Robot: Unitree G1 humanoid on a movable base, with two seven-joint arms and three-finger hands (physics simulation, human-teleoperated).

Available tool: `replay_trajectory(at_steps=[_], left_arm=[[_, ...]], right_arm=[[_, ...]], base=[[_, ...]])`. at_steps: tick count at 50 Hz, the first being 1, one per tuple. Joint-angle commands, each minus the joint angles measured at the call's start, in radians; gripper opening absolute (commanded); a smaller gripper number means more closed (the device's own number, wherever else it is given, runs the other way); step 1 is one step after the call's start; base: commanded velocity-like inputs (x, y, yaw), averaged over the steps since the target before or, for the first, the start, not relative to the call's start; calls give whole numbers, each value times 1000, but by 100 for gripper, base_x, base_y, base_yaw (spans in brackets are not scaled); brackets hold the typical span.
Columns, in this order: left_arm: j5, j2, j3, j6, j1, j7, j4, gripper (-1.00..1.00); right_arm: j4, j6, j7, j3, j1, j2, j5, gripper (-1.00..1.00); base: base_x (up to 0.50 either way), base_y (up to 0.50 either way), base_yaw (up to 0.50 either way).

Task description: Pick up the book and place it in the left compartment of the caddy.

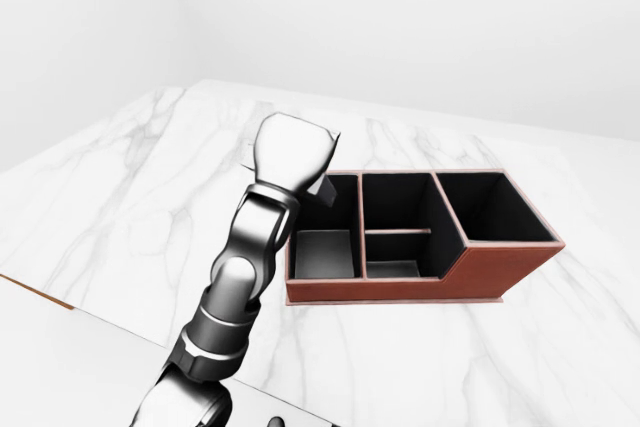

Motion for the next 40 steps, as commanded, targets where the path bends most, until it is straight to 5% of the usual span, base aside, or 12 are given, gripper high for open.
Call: replay_trajectory(at_steps=[1, 11, 19, 40], left_arm=[[18, -27, -9, 1, -47, 3, 75, -100], [20, -64, -15, 19, -85, -7, 126, -100], [-12, -73, 12, 46, -144, 52, 260, -100], [-102, -62, 28, 46, -230, 171, 520, -100]], right_arm=[[4, 0, 0, 3, -2, 0, 0, 100], [3, 0, 3, -1, 1, -1, 5, 100], [8, 0, 2, 4, -2, -2, 4, 100], [7, 0, 1, 1, -2, -4, 11, 100]], base=[[0, 0, 0], [0, 0, 0], [0, 0, 0], [0, 0, 0]])
